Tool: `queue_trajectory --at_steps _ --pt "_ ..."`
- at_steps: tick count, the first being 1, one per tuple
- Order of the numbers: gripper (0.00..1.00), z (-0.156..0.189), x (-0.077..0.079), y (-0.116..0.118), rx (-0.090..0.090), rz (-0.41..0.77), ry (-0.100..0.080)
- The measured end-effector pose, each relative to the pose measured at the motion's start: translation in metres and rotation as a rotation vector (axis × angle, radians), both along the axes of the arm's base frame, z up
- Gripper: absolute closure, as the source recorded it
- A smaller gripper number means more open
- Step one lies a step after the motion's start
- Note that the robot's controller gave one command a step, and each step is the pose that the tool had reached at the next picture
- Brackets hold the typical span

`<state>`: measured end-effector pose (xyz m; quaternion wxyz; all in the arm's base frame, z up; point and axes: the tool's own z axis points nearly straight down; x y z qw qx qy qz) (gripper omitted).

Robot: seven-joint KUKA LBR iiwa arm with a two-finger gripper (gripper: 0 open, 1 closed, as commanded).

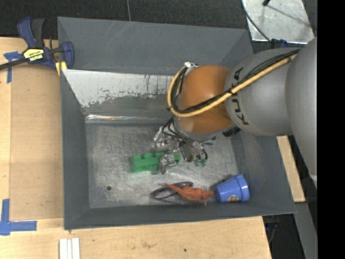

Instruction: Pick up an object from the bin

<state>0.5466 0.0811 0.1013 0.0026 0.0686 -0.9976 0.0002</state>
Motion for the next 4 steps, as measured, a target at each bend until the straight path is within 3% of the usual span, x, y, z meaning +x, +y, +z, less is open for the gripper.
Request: queue_trajectory --at_steps 4 --pt "1.0 0.076 0.003 0.0 0.001 -0.001 -0.011"
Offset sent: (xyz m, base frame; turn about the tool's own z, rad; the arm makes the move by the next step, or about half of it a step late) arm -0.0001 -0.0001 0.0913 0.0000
